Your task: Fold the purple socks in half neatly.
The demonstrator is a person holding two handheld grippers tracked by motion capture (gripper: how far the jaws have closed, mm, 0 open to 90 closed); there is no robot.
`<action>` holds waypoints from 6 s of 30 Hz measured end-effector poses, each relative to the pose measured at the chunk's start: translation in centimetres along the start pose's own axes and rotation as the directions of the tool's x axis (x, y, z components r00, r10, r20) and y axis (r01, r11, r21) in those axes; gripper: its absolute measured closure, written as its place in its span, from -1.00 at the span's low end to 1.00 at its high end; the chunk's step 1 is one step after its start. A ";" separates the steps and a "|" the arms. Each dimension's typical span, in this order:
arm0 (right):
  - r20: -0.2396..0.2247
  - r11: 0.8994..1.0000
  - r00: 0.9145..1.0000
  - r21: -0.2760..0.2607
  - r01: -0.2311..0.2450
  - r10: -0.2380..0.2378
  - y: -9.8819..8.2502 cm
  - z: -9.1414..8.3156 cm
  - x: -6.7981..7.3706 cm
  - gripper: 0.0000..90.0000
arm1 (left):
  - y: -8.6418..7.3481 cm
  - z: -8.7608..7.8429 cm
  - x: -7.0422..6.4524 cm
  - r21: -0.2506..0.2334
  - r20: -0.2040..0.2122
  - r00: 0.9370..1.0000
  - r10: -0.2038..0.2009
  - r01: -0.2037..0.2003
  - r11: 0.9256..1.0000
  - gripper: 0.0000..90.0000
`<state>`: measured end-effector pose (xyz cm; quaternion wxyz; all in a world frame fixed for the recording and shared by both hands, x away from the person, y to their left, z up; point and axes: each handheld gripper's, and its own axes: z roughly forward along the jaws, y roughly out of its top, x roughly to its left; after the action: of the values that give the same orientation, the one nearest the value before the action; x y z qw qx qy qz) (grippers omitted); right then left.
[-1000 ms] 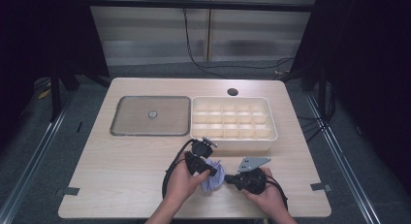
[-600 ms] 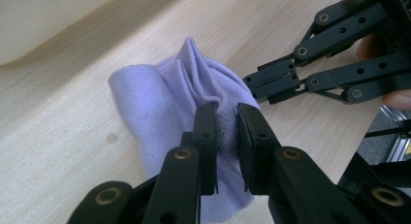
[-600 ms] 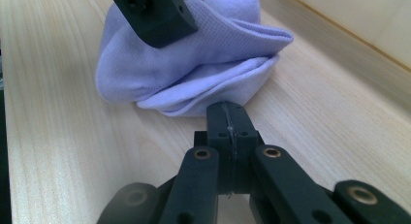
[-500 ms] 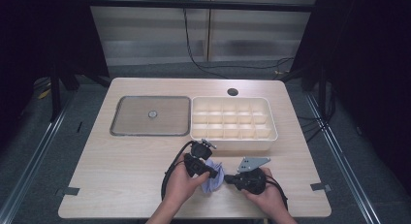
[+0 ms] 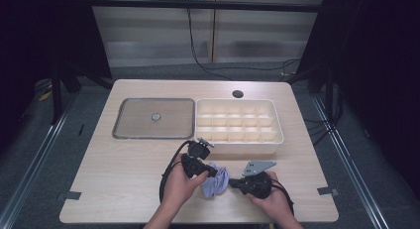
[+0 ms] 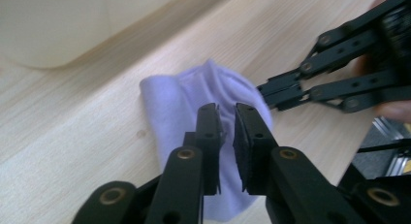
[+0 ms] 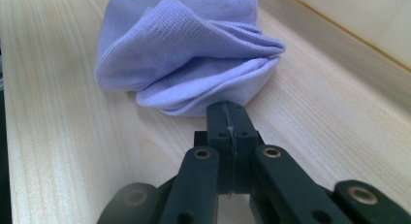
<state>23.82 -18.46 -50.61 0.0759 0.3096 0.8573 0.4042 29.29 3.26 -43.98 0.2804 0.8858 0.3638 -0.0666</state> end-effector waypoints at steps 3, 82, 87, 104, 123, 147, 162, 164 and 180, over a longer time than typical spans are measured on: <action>0.001 1.000 1.000 0.001 -0.001 0.001 0.0 0.0 0.0 1.00 | -0.2 1.1 -0.1 0.035 -0.006 1.000 0.015 -0.015 0.999 0.83; -0.006 1.000 1.000 -0.022 -0.008 0.008 -0.2 0.1 -0.1 1.00 | -2.7 -0.8 3.3 -0.045 -0.035 0.995 -0.094 0.092 0.995 0.23; -0.004 1.000 1.000 -0.023 -0.004 0.004 -0.2 0.1 -0.1 1.00 | -2.7 -0.7 3.5 -0.038 -0.032 0.996 -0.085 0.084 0.996 0.24; -0.002 1.000 1.000 -0.021 -0.009 0.009 -0.2 0.1 -0.1 1.00 | -3.0 -0.2 3.5 -0.031 -0.007 0.994 -0.106 0.106 0.994 0.28; 0.000 1.000 1.000 -0.025 -0.006 0.006 -0.2 0.1 -0.1 1.00 | -2.4 0.1 2.8 0.007 0.036 0.995 -0.098 0.097 0.995 0.87; 0.017 0.999 0.999 -0.010 0.035 -0.034 0.6 0.1 -0.4 1.00 | -2.1 -0.8 2.1 -0.018 0.049 0.994 -0.100 0.101 0.995 0.88; 0.016 0.999 0.999 0.006 0.032 -0.033 0.5 0.3 -0.3 1.00 | -1.5 -0.8 1.3 -0.020 0.058 0.994 -0.090 0.092 0.996 0.88; 0.014 0.999 0.999 0.006 0.033 -0.033 0.5 0.3 -0.3 1.00 | -1.4 -0.8 1.3 -0.020 0.059 0.994 -0.090 0.091 0.996 0.88; 0.001 0.999 0.999 0.002 0.033 -0.033 0.6 0.6 0.1 1.00 | -0.9 -0.6 0.6 -0.004 0.062 0.996 -0.062 0.063 0.998 0.88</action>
<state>24.27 -17.73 -50.56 0.0828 0.2958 0.8627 0.4017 29.04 4.54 -44.07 0.2918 0.8707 0.3827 -0.1016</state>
